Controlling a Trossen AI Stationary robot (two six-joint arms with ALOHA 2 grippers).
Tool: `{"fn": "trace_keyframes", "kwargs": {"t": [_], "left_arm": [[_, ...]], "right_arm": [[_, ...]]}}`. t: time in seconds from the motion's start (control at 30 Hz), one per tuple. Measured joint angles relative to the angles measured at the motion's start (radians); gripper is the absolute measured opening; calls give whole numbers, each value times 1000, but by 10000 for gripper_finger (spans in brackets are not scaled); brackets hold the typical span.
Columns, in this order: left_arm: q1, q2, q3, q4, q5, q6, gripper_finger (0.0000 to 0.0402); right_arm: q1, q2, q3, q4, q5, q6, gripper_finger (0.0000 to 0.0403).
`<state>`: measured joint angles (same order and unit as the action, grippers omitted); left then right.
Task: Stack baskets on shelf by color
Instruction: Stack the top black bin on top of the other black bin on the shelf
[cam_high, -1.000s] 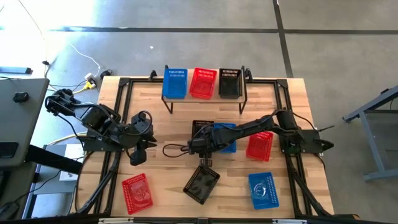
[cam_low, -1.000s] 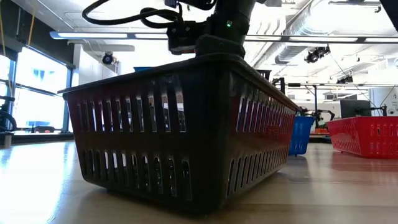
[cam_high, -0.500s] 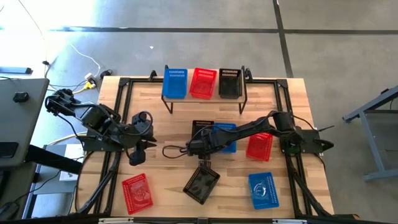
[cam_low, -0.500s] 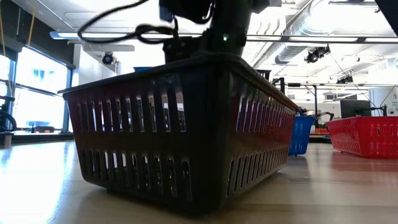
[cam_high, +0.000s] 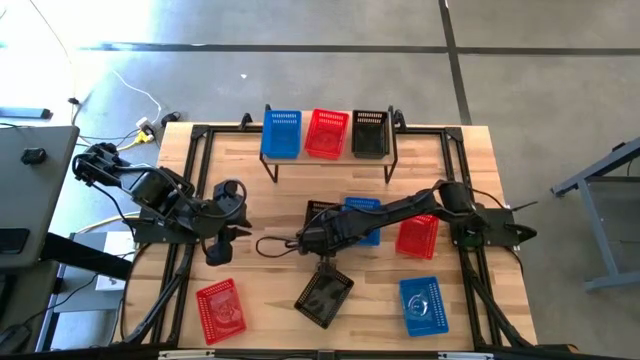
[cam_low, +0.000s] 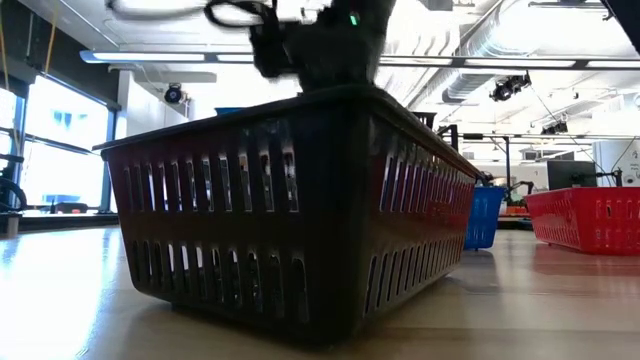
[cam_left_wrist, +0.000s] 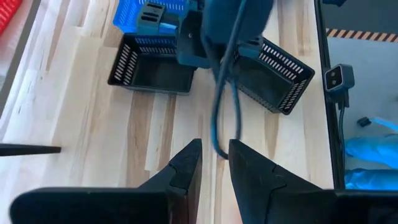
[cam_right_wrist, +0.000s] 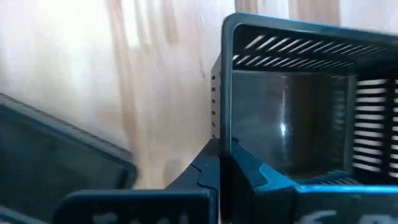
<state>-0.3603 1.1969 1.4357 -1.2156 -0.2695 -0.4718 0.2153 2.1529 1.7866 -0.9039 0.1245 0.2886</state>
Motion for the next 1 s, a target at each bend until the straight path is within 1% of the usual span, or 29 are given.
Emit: {"fn": "trace_keyframes", "kwargs": {"t": [0.1, 0.2, 0.37, 0.5, 0.7, 0.8, 1.0], "left_arm": [[0, 0, 0, 0, -6, 51, 71], [-1, 0, 0, 1, -35, 109, 71], [-1, 0, 0, 0, -81, 151, 71], [-1, 0, 0, 0, -86, 169, 71], [-1, 0, 0, 1, -89, 214, 71], [-1, 0, 0, 1, -99, 214, 71], [0, 0, 0, 1, -118, 214, 71]], "right_arm": [[13, 0, 60, -36, 16, 0, 2], [26, 0, 110, -67, 16, 0, 1], [44, 0, 187, -120, 42, 0, 1], [56, 0, 249, -177, 97, 0, 0], [68, -2, 331, -333, 190, 0, 0], [68, -16, 345, -384, 228, -1, 0], [60, -91, 340, -453, 321, -25, 0]]}}
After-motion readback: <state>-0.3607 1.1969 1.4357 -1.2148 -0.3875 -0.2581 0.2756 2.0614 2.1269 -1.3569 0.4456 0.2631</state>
